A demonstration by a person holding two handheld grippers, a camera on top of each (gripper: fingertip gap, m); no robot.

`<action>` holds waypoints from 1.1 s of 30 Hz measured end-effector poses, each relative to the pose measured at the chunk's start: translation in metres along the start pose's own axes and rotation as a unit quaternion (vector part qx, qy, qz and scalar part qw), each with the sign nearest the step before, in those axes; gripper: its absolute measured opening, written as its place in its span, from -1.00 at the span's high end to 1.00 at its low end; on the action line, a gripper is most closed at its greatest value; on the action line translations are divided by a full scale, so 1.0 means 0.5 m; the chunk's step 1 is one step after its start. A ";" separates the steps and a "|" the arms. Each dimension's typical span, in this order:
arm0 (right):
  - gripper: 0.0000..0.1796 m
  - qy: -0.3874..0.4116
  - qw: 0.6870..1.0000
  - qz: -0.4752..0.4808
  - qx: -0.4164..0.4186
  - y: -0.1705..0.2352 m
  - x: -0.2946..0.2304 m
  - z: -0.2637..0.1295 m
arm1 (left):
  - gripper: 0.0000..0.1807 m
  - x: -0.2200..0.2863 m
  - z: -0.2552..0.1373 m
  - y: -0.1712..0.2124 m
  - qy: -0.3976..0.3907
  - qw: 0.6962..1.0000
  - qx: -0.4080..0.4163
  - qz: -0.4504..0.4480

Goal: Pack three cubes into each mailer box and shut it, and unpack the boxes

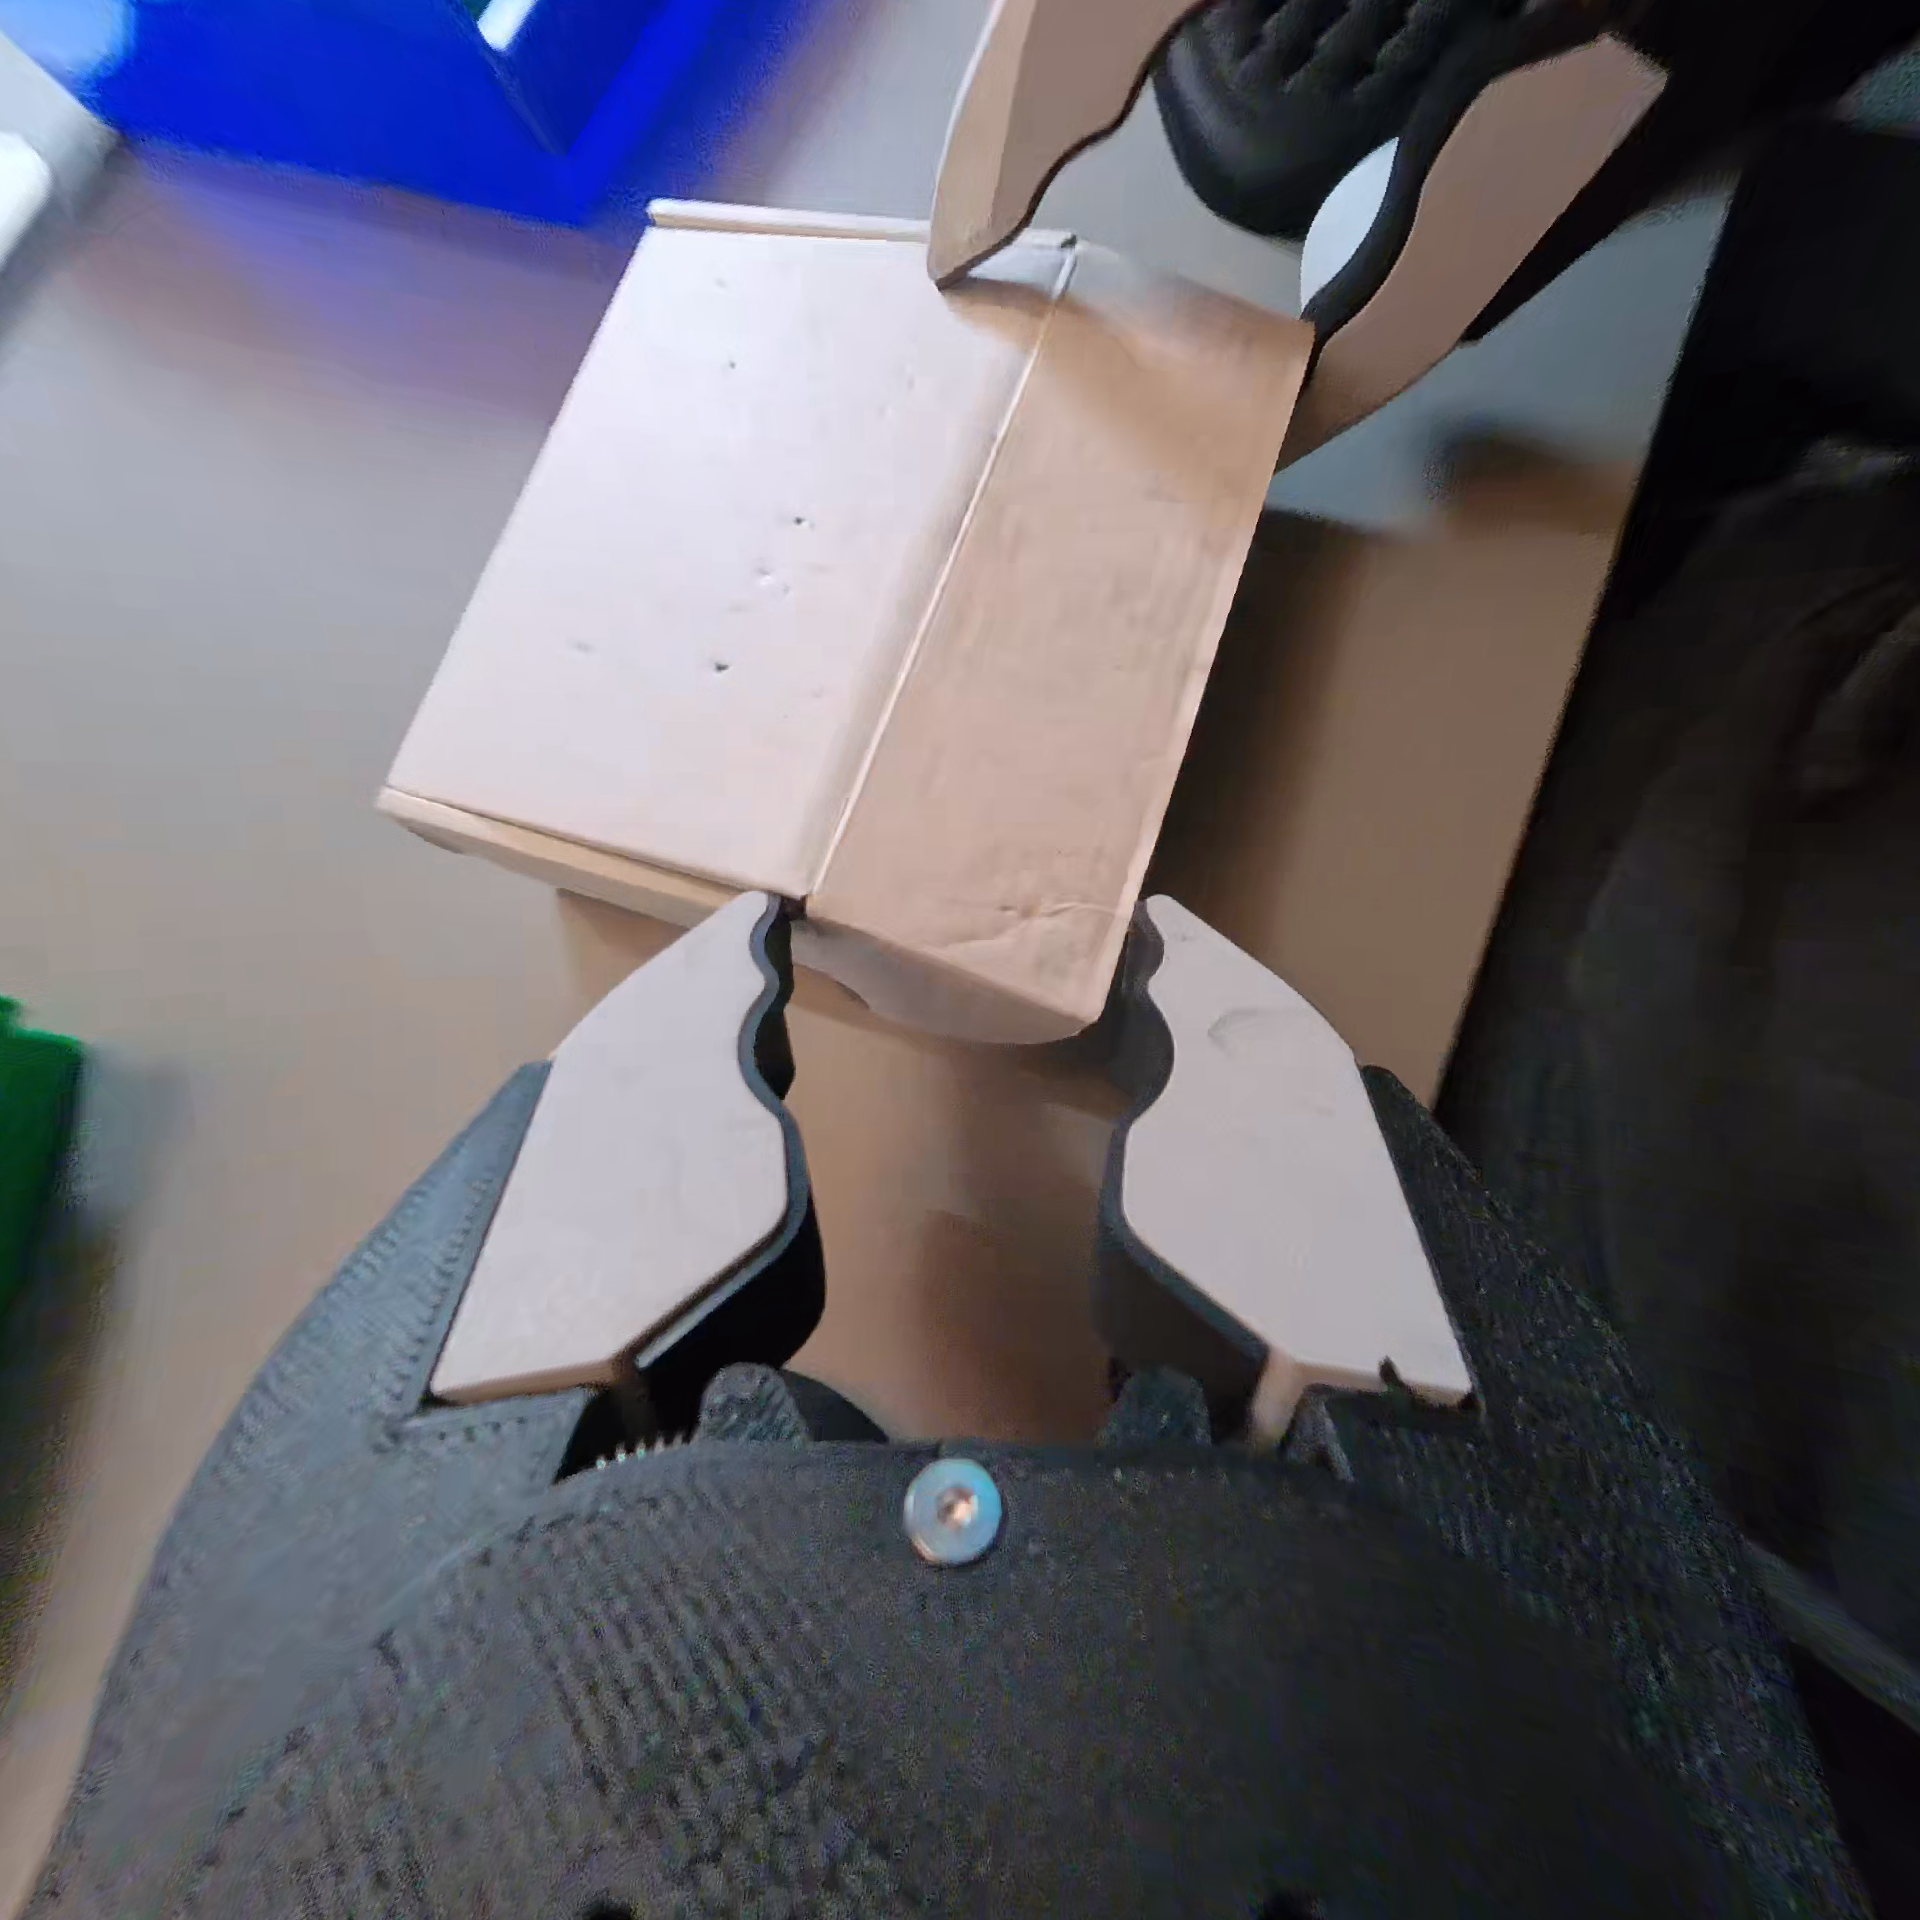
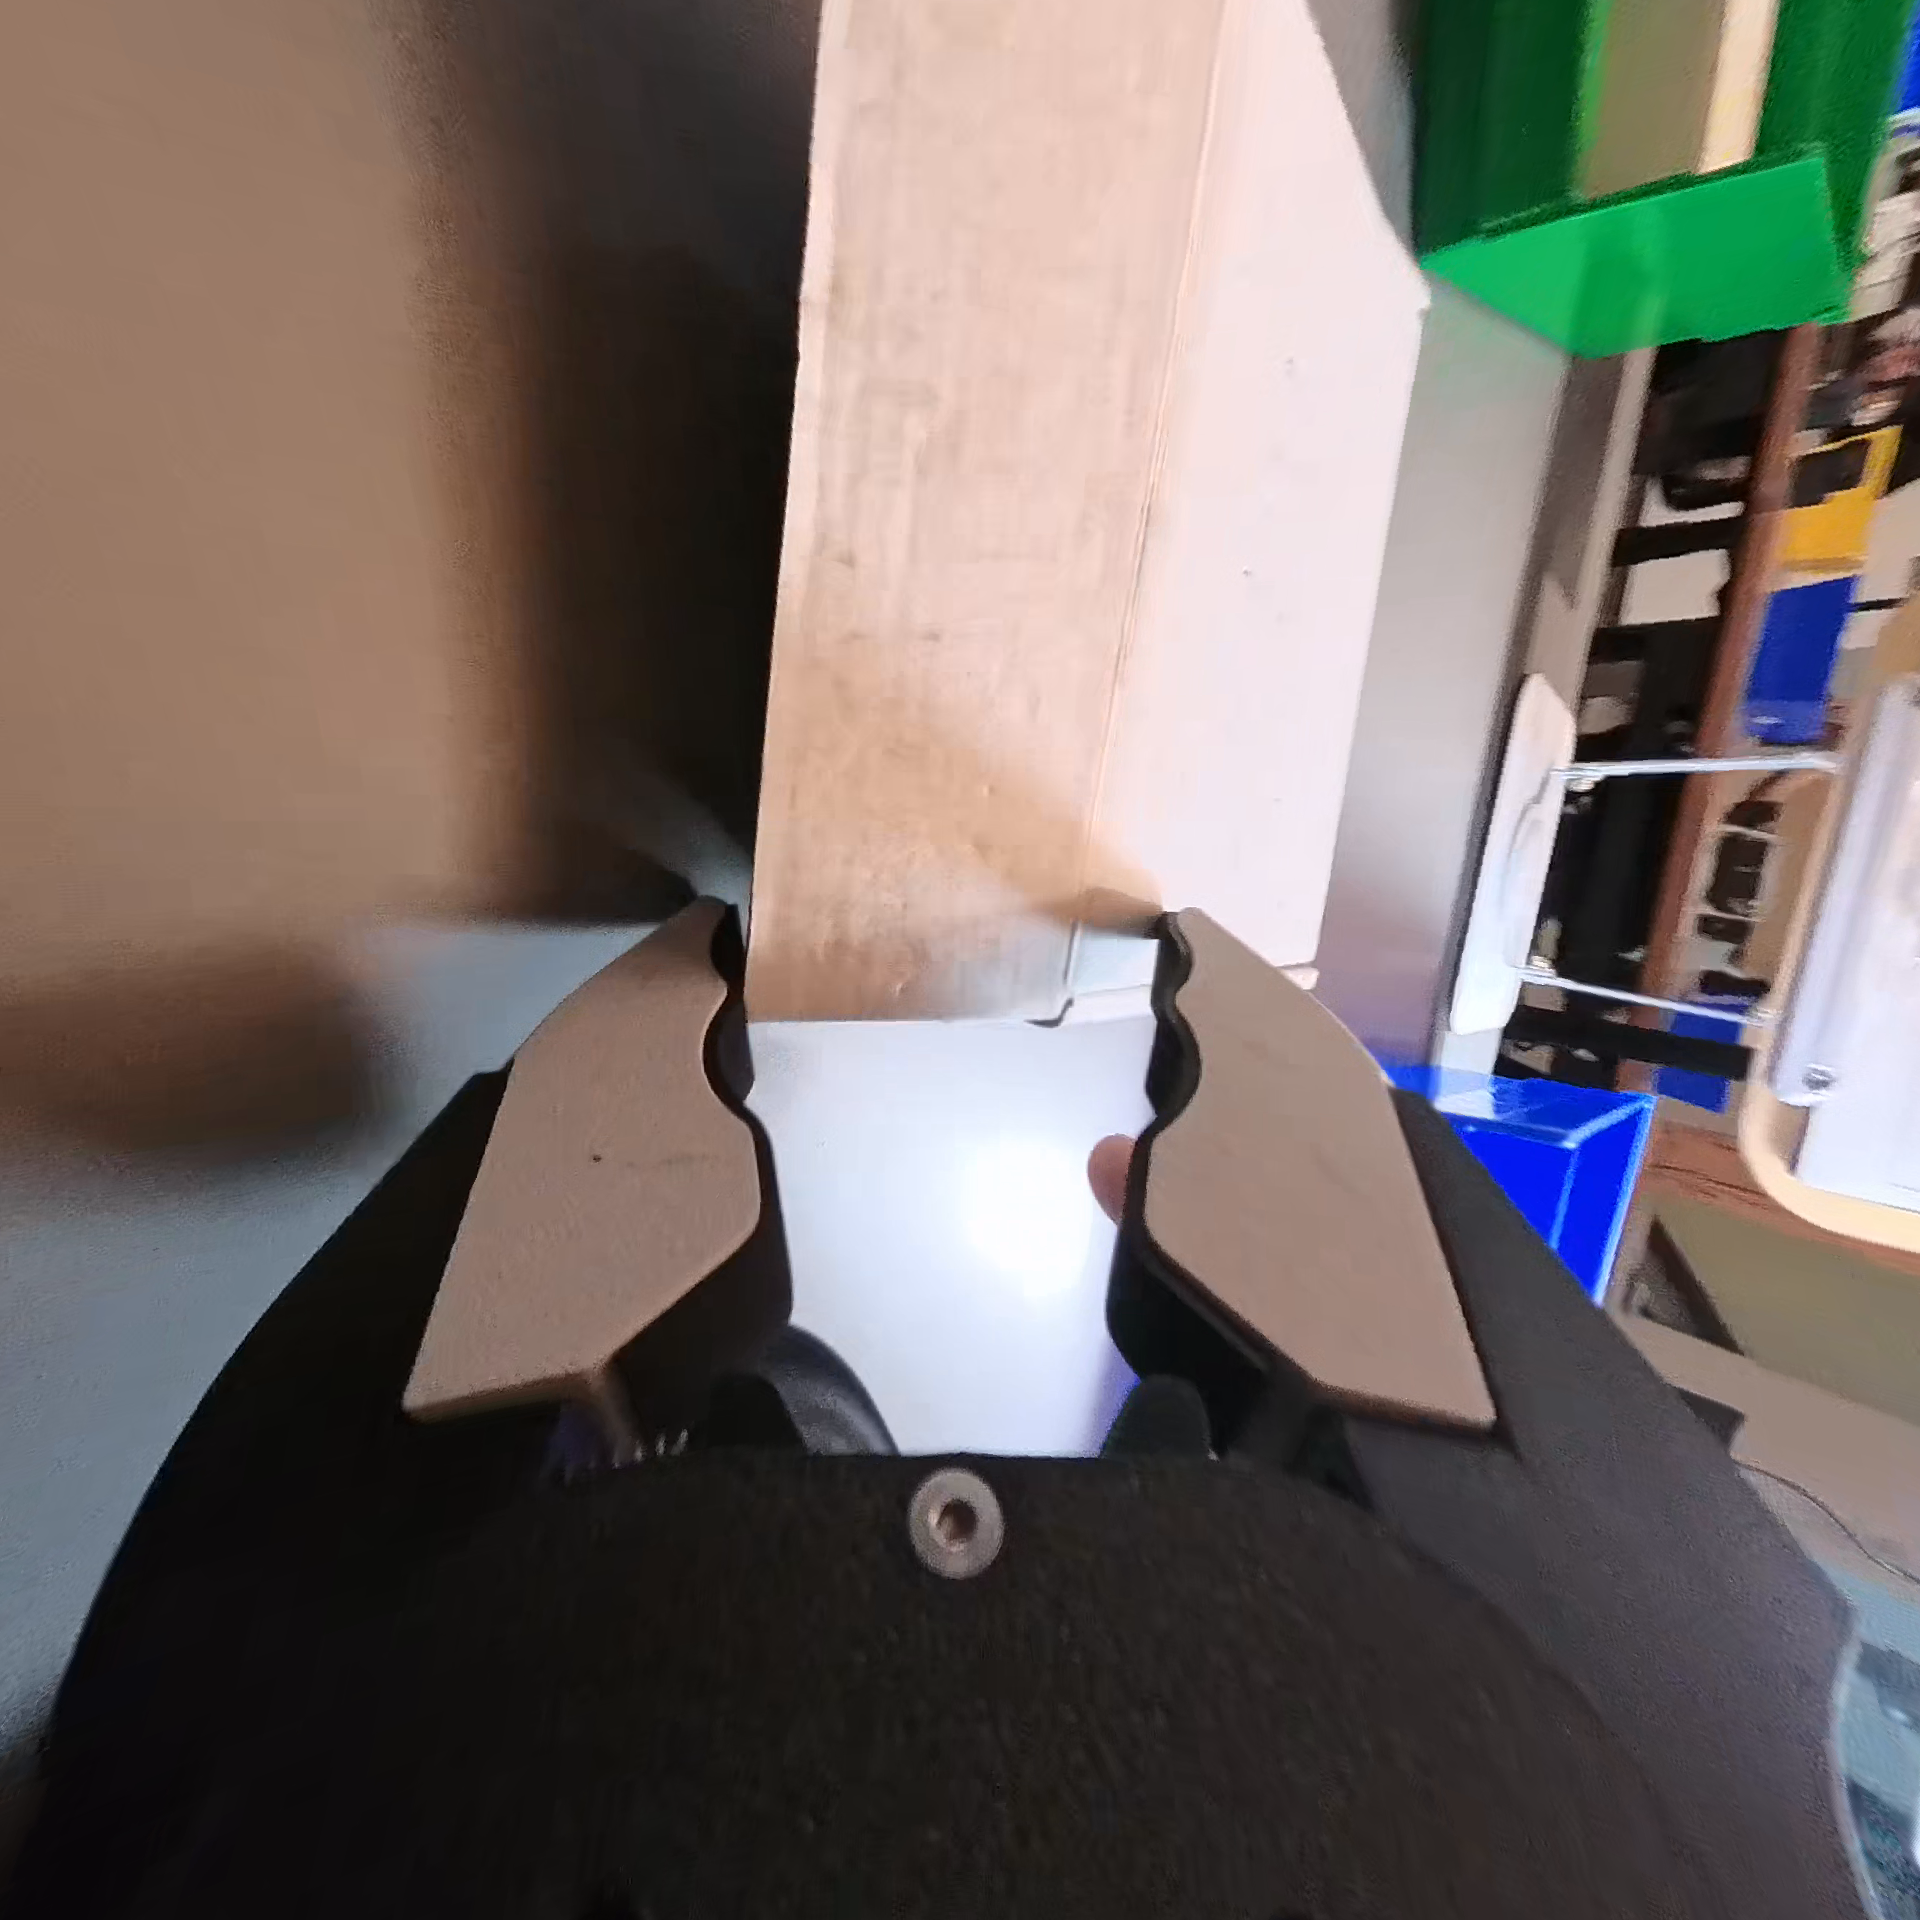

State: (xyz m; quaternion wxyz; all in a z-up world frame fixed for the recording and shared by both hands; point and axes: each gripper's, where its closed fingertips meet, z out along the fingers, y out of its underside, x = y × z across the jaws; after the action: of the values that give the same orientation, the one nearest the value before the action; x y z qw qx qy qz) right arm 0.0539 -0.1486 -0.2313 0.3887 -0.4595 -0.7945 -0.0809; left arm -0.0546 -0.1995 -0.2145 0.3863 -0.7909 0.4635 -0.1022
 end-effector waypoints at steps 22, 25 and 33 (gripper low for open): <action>0.62 0.072 0.995 -0.002 0.064 -0.034 0.011 -0.018 | 0.40 -0.003 -0.024 -0.002 0.155 0.955 0.005 -0.254; 0.62 0.014 0.997 0.036 0.064 -0.039 0.011 -0.021 | 0.40 0.003 -0.025 0.000 0.183 0.938 0.014 -0.295; 0.65 -0.073 0.970 0.208 0.100 -0.046 0.031 -0.015 | 0.39 -0.014 -0.021 -0.011 0.269 0.859 0.071 -0.429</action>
State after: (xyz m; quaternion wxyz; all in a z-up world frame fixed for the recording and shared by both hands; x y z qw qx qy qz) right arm 0.0352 -0.1549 -0.2102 0.3824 -0.5780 -0.7116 0.1154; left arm -0.0603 -0.1979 -0.2022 0.2196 -0.8233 0.1563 -0.4995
